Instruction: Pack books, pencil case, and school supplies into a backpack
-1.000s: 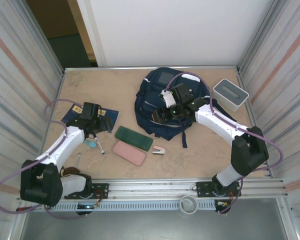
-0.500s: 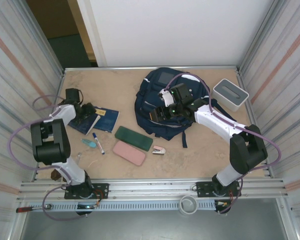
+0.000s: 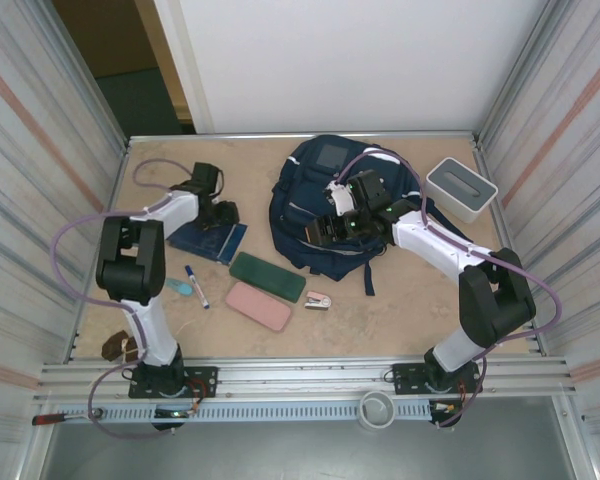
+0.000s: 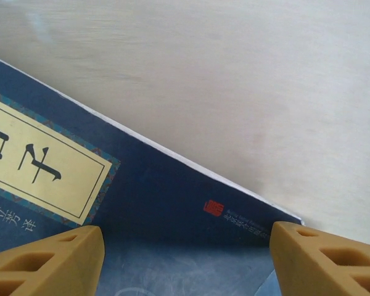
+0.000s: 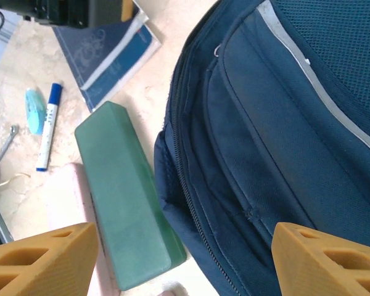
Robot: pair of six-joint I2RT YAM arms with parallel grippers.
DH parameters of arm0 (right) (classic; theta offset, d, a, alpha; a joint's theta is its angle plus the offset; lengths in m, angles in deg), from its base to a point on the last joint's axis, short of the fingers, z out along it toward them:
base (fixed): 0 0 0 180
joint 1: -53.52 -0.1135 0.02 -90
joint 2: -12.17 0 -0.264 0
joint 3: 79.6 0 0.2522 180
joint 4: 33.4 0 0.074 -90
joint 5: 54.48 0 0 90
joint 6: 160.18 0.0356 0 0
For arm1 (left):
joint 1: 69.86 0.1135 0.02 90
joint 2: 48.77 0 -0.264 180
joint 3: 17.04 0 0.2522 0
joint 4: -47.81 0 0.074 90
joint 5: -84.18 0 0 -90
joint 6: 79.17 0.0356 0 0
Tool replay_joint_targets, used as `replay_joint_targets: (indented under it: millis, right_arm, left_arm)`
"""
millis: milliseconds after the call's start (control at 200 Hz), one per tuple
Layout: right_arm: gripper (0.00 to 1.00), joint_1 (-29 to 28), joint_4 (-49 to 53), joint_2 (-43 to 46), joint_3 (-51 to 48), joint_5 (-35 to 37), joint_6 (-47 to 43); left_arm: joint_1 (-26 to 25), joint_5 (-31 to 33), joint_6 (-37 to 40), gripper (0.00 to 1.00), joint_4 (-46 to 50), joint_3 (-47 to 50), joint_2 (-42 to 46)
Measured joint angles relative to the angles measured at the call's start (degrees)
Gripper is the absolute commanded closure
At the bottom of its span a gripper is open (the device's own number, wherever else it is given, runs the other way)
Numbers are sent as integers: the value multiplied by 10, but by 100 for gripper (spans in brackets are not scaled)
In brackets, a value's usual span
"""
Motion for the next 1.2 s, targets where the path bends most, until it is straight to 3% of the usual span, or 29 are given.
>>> replay_joint_targets:
  millis: [195, 316, 426, 516, 651, 1197]
  right_arm:
    - [26, 0, -1, -2, 0, -1, 19]
    - [26, -3, -2, -11, 4, -2, 32]
    - [27, -17, -10, -27, 21, -1, 47]
    - [27, -37, -17, -50, 49, 2, 62]
    - [27, -70, -35, -99, 109, 13, 93]
    - [31, -118, -106, -341, 320, 80, 158]
  left_arm:
    - [-52, -1, 31, 27, 22, -31, -9]
    - [-57, 15, 41, 22, 18, -22, 21]
    - [-22, 27, 27, 21, 3, 23, 92]
    - [37, 18, -9, 21, -19, 63, 147]
    - [108, -8, -60, 21, -53, 113, 161]
    - [134, -50, -93, 22, -72, 111, 57]
